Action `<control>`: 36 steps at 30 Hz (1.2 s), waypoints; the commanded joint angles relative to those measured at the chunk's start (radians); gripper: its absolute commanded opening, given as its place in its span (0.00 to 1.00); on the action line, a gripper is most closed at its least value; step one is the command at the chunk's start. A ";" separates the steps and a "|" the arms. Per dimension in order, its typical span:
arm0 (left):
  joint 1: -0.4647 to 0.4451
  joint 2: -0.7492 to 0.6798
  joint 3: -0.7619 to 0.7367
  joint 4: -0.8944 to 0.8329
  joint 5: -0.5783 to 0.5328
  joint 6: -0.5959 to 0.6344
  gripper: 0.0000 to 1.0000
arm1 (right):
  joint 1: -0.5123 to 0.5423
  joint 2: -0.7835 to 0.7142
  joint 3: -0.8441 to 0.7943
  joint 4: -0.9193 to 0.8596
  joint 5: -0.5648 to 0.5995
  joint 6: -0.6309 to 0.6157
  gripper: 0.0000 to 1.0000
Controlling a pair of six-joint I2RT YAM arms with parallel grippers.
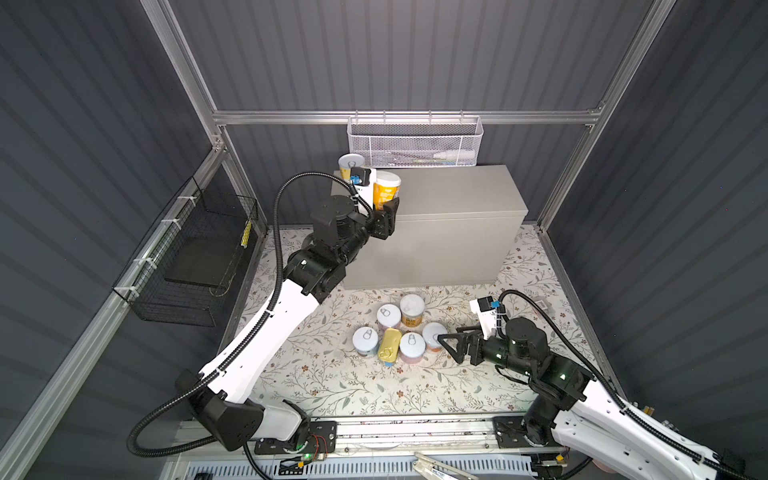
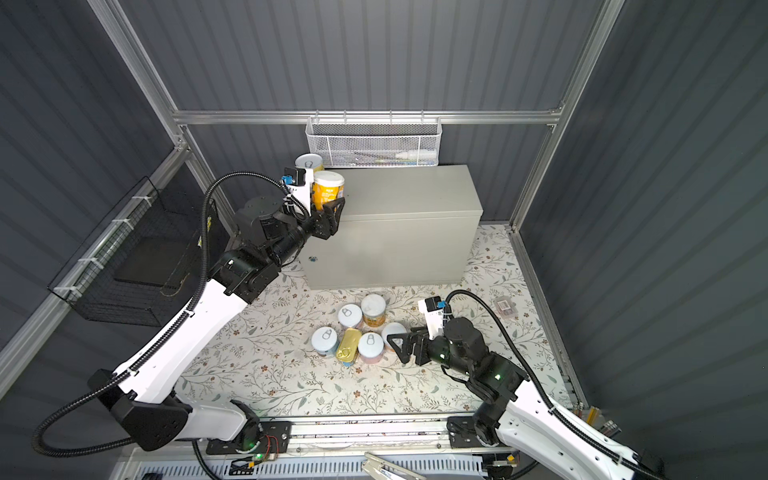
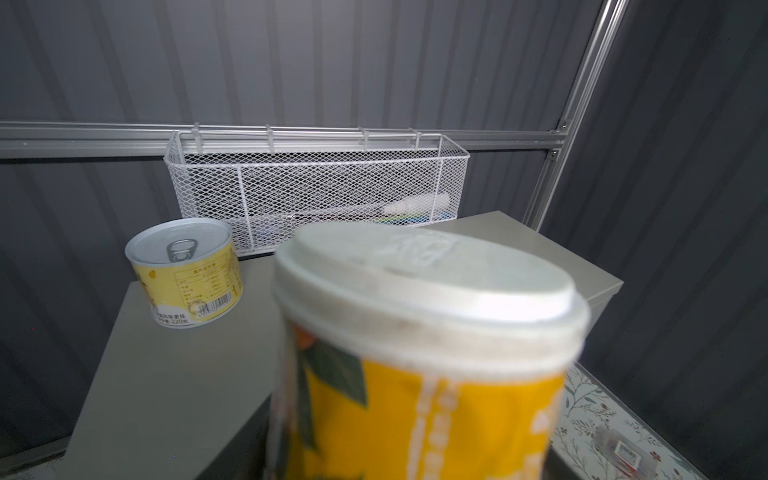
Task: Place and organize the canned foods onto the counter
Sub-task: 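Lower the tall yellow can onto the cabinet top beside the pineapple can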
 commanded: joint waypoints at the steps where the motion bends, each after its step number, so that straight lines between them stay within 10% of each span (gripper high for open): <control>1: 0.019 0.020 0.068 0.059 -0.079 0.044 0.54 | 0.000 -0.021 -0.006 0.010 -0.020 0.002 0.99; 36: 0.222 0.123 -0.075 0.243 -0.044 -0.048 0.54 | -0.001 -0.027 0.093 -0.203 0.081 -0.023 0.99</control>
